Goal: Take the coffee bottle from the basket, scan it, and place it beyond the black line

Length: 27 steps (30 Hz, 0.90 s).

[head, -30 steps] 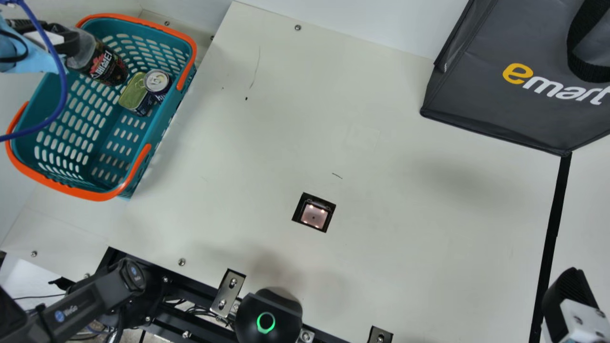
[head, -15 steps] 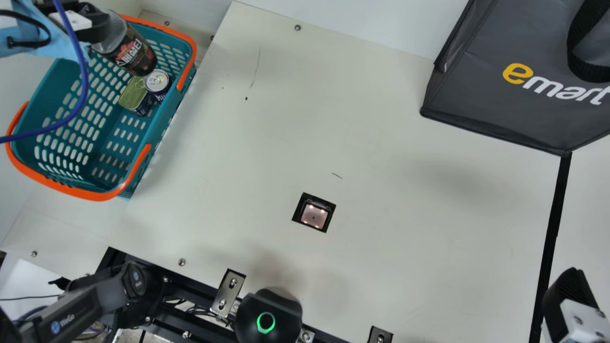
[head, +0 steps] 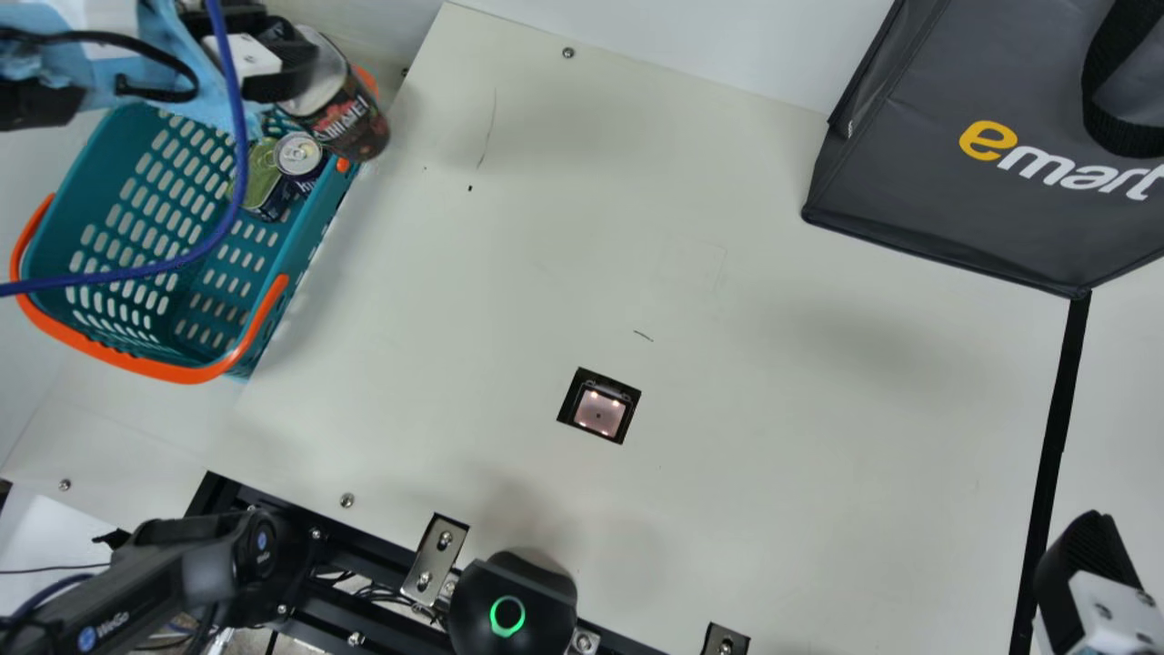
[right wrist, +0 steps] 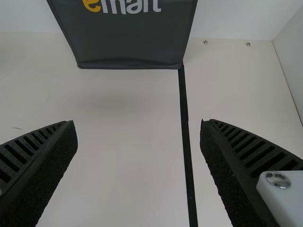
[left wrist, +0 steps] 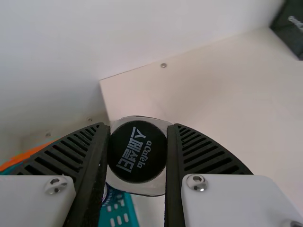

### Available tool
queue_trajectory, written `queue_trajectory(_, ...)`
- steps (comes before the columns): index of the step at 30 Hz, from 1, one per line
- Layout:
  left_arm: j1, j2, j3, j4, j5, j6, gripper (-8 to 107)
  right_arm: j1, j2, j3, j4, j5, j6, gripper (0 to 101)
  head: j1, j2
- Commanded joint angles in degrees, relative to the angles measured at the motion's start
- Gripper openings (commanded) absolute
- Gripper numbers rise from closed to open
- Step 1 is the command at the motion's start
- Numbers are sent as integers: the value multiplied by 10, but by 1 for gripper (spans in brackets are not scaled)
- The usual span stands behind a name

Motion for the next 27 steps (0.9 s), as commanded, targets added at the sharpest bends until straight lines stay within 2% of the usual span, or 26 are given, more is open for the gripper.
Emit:
queue_trajectory(1,-22,2,1,-1,-1,-2,10,0,0,0,0,0,0,91,-16,1)
queue_trajectory(14,-122,9,24,-15,-4,11,10,0,0,0,0,0,0,91,-16,1)
queue_trajectory(27,-177,15,52,-42,9,73,10,0,0,0,0,0,0,91,-16,1)
